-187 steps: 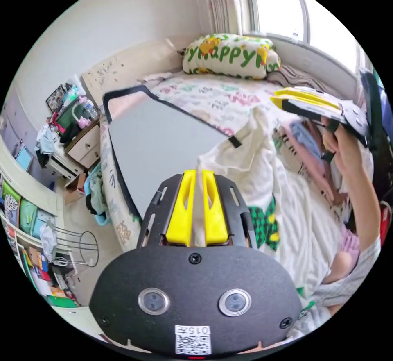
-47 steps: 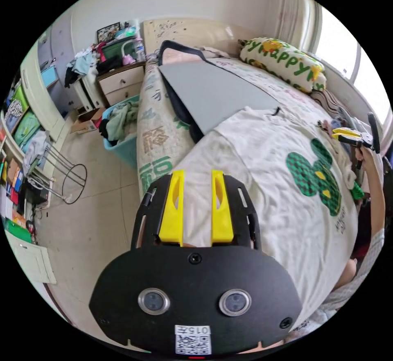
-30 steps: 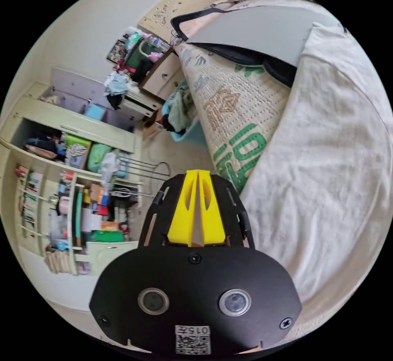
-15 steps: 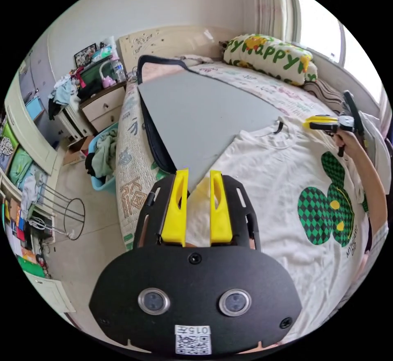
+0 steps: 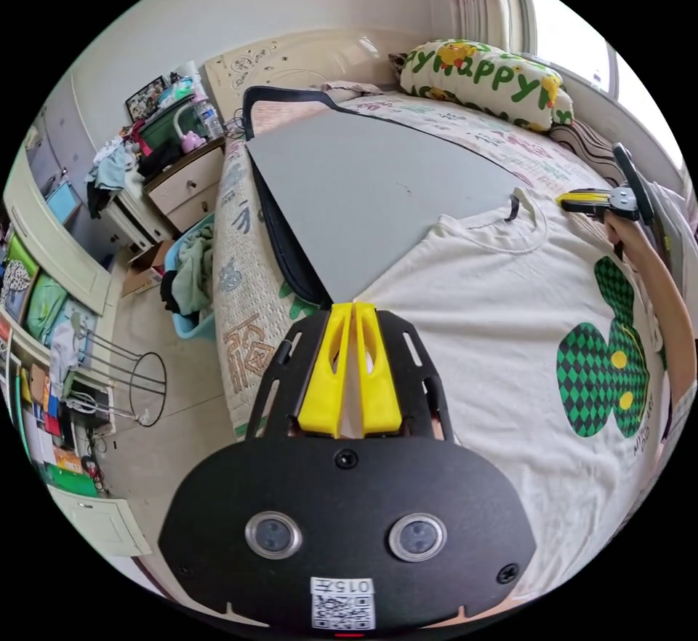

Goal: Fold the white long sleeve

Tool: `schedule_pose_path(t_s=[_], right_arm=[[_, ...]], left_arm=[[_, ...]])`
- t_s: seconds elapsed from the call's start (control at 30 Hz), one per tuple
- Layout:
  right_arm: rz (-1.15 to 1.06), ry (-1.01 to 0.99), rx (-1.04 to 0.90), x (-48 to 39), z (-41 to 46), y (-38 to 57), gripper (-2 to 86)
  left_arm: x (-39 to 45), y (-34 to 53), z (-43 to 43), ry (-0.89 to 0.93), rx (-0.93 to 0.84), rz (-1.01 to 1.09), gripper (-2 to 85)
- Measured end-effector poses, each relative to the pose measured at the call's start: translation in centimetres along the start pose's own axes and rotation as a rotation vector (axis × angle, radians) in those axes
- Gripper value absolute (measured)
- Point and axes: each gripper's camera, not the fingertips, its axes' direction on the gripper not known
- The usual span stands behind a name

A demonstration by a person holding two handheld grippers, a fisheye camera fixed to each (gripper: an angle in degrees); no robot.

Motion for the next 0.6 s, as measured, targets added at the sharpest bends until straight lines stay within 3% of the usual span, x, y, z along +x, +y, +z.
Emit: schedule_pose_path(t_s=[0.07, 0.27, 0.33, 0.5, 0.6], right_arm=[[0.054, 0.105, -0.003, 0.4, 0.6, 0.0, -0.6], [0.031, -0.004, 0.051, 1.1, -1.0, 0.5, 1.1], [0.048, -0.11, 0.085, 2.0, -2.0, 0.6, 6.9], [0.013, -0.475, 0.1, 3.2, -1.7, 1.0, 11.4], [0.033, -0.445, 0.061, 2.8, -0.8, 0.9, 10.6]], left_arm=[[-0.3, 0.3, 0.3, -0.023, 0.016, -0.038, 0.2], [-1.2, 2.2, -1.3, 0.077, 0.13, -0.015, 1.5], [-2.6, 3.3, -1.7, 0.161, 0.153, -0.055, 2.8], [-4.0, 3.7, -0.3, 0.242, 0.082, -0.078, 7.3], [-3.2, 3.2, 0.0, 0.209, 0.064, -0.044, 6.9]])
